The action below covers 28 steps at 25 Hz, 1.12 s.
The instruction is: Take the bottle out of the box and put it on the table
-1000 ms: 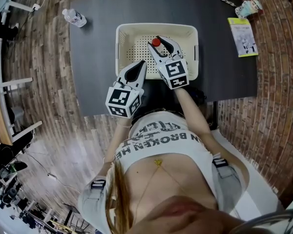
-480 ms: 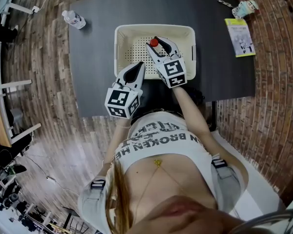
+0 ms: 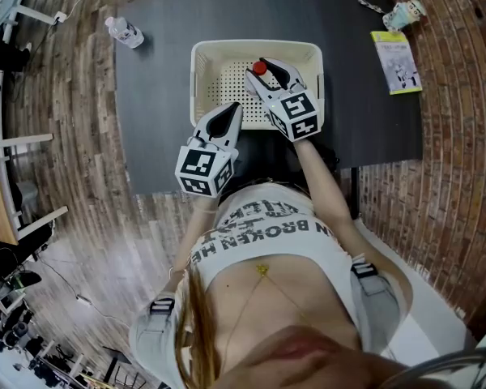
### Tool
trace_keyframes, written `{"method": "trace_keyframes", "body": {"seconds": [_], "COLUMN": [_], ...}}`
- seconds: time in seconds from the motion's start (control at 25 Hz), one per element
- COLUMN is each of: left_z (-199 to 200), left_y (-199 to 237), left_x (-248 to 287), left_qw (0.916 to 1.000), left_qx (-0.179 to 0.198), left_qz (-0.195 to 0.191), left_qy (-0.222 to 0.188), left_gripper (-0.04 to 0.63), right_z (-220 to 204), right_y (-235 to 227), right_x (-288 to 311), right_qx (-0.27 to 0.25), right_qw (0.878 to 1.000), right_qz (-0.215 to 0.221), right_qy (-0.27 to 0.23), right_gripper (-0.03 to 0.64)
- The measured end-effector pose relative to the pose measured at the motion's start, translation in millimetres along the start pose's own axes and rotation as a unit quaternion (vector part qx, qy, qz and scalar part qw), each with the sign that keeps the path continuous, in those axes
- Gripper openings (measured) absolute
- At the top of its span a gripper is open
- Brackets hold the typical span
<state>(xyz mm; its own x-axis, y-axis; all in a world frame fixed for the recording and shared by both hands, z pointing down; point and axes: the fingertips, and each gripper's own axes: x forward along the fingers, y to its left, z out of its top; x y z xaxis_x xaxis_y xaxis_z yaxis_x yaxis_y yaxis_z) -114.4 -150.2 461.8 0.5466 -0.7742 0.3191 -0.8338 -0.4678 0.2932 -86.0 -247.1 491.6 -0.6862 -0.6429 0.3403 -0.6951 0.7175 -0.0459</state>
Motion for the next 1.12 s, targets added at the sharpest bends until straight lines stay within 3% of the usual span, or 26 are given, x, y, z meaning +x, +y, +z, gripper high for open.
{"method": "trace_keyframes", "body": {"seconds": [0.84, 1.12], "left_z": [-3, -6], "left_y": [0, 1], "left_x": [-13, -17], "left_qw": [0.9999, 0.9998], "left_qx": [-0.002, -0.004], "left_qz": [0.010, 0.014], "left_qy": [-0.010, -0.010], "left_gripper": [0.005, 0.005], "right_z": [129, 148], "right_y": [28, 37], "right_x": [-60, -73], "right_qx": [-0.059, -0.072], "right_qw": [0.995, 0.993], "right_qz": [0.059, 0.065], "right_qy": [-0.059, -0.061], "right_gripper": [0.155, 0.155]}}
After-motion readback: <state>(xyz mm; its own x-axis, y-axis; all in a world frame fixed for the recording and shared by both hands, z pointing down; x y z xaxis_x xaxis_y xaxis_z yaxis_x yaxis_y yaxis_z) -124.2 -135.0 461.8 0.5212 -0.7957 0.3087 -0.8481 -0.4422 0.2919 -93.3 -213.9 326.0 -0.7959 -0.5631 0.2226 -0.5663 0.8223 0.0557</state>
